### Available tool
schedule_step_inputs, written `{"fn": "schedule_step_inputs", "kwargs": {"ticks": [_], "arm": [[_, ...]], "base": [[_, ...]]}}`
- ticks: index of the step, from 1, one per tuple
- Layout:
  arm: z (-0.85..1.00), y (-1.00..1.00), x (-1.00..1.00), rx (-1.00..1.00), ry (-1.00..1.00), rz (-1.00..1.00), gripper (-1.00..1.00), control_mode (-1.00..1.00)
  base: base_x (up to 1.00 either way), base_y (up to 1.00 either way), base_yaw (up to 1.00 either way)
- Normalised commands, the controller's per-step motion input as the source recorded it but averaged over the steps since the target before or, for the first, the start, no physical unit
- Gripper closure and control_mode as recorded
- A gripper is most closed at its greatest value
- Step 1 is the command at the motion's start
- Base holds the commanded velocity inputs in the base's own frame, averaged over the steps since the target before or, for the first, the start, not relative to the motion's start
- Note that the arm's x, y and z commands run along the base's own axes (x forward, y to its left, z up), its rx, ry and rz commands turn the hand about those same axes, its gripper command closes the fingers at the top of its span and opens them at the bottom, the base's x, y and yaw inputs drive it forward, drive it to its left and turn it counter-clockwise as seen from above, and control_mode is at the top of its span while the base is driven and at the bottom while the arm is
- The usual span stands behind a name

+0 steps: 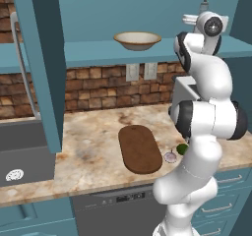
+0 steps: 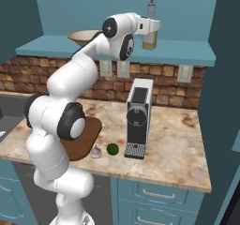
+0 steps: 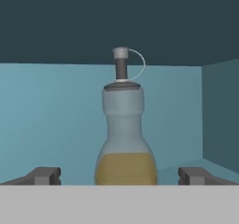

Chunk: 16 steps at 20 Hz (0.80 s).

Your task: Open the cabinet. Place the bowl and condiment on the counter. Then place the lime and garlic on the cutting board.

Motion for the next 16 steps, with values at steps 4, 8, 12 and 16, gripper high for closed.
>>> {"fn": "schedule_step_inputs", "kwargs": {"ticks": [4,8,12,16], "arm": [[0.00,-0.18,0.11,0.00,0.00,0.00,-1.00,-1.00],[0.00,-0.14,0.04,0.00,0.00,0.00,-1.00,-1.00],[0.00,-0.06,0.05,0.00,0.00,0.00,-1.00,-1.00],[-0.07,0.00,0.07,0.00,0.00,0.00,-1.00,-1.00]], "base": [[0.00,0.00,0.00],[0.00,0.00,0.00],[0.00,0.00,0.00],[0.00,0.00,0.00]]}}
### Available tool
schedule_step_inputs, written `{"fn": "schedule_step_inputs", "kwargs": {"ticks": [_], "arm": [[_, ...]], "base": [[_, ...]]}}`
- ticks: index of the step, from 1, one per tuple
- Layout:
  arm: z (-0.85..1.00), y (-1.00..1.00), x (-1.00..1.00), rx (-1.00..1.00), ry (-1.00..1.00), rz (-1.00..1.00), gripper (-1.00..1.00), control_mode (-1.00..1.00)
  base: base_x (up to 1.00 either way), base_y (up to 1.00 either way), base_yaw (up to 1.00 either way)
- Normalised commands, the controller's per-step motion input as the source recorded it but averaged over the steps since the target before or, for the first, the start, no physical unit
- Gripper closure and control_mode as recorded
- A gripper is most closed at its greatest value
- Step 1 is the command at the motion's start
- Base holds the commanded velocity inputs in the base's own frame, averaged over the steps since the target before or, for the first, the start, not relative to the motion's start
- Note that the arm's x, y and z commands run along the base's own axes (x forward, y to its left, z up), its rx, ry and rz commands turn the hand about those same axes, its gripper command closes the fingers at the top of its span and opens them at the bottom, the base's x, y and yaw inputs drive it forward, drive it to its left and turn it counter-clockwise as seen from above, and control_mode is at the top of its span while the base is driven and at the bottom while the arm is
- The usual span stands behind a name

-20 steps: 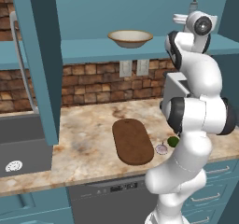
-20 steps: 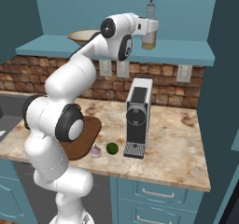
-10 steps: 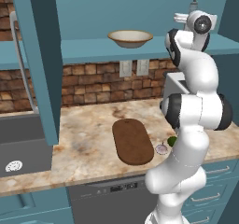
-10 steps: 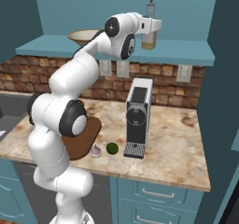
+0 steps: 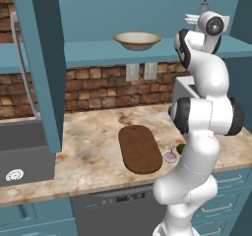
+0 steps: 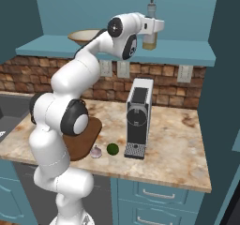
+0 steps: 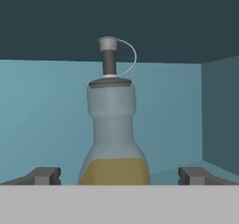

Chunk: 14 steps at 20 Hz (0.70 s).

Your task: Open the cabinet. Place the bowl and condiment on the counter. Then place the lime and garlic on the cutting board.

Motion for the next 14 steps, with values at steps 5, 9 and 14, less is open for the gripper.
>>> {"fn": "schedule_step_inputs", "kwargs": {"ticks": [5,9,14], "arm": [[-0.13,0.00,0.02,0.00,0.00,0.00,-1.00,-1.00],[-0.07,0.00,0.03,0.00,0.01,0.00,-1.00,-1.00],[0.00,0.01,0.16,0.00,0.02,0.00,-1.00,-1.00]], "base": [[0.00,0.00,0.00],[0.00,0.00,0.00],[0.00,0.00,0.00]]}}
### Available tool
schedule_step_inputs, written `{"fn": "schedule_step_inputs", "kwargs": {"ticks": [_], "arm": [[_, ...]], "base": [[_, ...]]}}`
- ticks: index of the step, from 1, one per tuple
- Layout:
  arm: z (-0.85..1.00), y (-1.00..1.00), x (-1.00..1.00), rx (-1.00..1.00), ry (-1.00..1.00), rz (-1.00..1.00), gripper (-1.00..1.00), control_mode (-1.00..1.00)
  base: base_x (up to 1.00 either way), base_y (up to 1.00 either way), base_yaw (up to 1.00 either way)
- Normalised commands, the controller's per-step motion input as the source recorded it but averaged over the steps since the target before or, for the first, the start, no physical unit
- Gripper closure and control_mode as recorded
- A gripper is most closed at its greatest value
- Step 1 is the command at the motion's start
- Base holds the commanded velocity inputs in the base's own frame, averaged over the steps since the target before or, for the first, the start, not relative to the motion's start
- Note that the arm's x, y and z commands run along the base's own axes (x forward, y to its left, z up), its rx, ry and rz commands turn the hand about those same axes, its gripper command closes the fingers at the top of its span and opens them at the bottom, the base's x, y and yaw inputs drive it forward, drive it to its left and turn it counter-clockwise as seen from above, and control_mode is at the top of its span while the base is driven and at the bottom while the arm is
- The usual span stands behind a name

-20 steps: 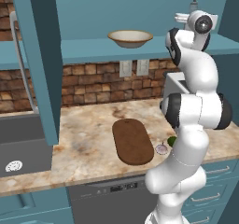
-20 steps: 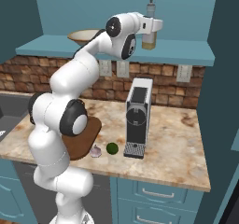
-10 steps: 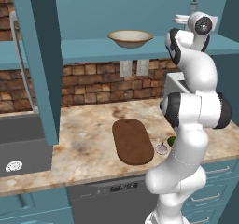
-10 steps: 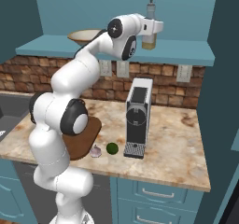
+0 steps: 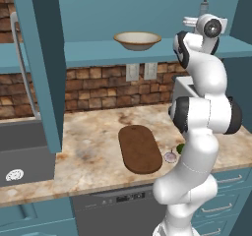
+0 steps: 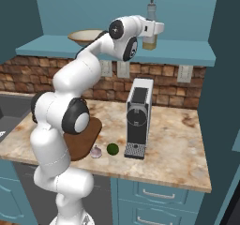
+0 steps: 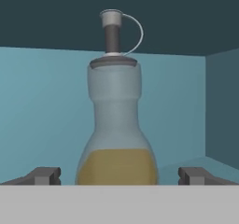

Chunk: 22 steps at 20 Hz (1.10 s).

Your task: Open the cabinet. Place the bowl and condiment on the counter. Then place the lime and garlic on the cutting board.

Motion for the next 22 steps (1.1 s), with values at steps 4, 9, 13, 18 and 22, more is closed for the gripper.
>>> {"fn": "schedule_step_inputs", "kwargs": {"ticks": [4,9,13,18,22], "arm": [[0.00,0.00,0.13,0.00,0.00,0.00,-1.00,-1.00],[0.00,0.00,0.11,0.00,0.00,0.00,-1.00,-1.00],[0.00,-0.01,0.11,0.00,0.00,0.00,-1.00,-1.00],[-0.02,-0.09,0.09,0.00,0.00,0.01,1.00,-1.00],[-0.01,-0.17,0.02,0.02,0.00,0.01,1.00,-1.00]], "base": [[0.00,0.00,0.00],[0.00,0.00,0.00],[0.00,0.00,0.00],[0.00,0.00,0.00],[0.00,0.00,0.00]]}}
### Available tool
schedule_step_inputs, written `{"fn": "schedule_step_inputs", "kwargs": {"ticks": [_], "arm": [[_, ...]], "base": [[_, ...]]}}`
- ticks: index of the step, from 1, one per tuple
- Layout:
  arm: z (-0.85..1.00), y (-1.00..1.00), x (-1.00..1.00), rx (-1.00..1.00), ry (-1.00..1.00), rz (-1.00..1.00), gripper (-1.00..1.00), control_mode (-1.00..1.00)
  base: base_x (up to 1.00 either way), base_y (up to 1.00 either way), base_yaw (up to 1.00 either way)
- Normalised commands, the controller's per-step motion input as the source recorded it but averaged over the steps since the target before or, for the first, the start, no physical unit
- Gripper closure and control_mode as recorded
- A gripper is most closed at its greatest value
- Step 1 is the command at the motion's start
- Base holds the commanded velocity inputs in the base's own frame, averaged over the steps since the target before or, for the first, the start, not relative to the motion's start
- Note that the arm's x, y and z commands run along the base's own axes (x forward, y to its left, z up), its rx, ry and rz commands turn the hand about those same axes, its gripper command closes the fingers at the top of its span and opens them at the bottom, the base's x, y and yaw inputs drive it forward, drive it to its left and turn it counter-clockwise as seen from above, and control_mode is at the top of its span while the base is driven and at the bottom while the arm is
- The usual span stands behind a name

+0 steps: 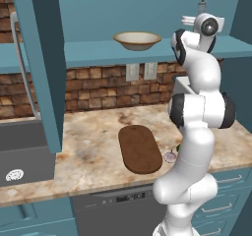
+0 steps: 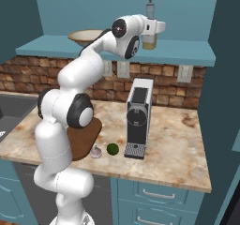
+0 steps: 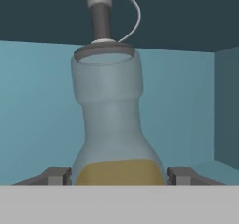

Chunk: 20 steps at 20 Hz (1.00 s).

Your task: Open the cabinet. Place the bowl and condiment on the counter. Then place the lime and garlic on the cutting board.

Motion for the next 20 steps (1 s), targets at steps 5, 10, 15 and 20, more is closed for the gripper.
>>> {"fn": "schedule_step_inputs", "kwargs": {"ticks": [5,10,15,20], "arm": [[-0.02,-0.03,0.02,0.01,0.02,0.00,1.00,-1.00],[0.00,0.00,0.00,0.00,0.01,0.00,1.00,-1.00],[-0.02,0.00,0.00,0.00,0.00,0.00,1.00,-1.00],[-0.04,0.00,0.00,0.00,0.00,0.00,1.00,-1.00]], "base": [[0.00,0.00,0.00],[0.00,0.00,0.00],[0.00,0.00,0.00],[0.00,0.00,0.00]]}}
